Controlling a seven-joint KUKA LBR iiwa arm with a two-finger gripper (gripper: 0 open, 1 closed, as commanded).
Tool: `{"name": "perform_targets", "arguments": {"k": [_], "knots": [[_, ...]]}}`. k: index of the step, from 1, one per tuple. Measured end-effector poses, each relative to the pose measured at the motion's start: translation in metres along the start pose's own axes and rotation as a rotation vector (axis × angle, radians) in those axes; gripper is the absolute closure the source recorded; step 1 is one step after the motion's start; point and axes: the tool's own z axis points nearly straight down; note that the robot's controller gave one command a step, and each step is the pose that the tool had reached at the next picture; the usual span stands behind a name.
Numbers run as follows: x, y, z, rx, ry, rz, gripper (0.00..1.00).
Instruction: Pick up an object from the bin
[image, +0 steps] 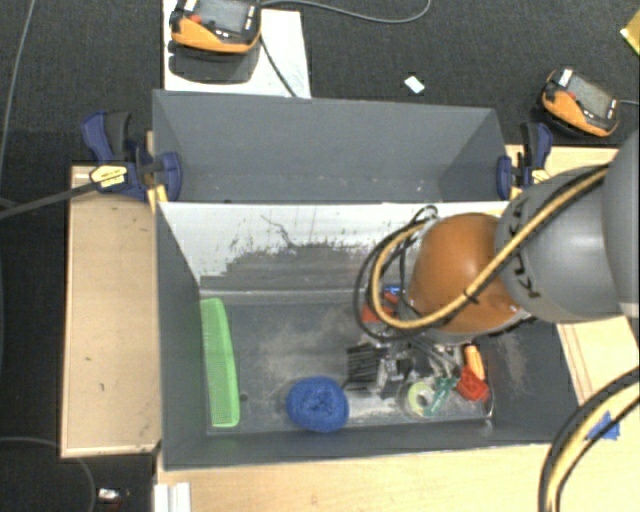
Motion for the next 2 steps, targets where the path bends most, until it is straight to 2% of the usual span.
{"name": "perform_targets", "arguments": {"k": [1,2], "knots": [[0.001,0.000,-0.026,0.000,0.004,0.003,1.00],[0.001,0.000,-0.077,-0.001,0.008,0.005,1.00]]}}
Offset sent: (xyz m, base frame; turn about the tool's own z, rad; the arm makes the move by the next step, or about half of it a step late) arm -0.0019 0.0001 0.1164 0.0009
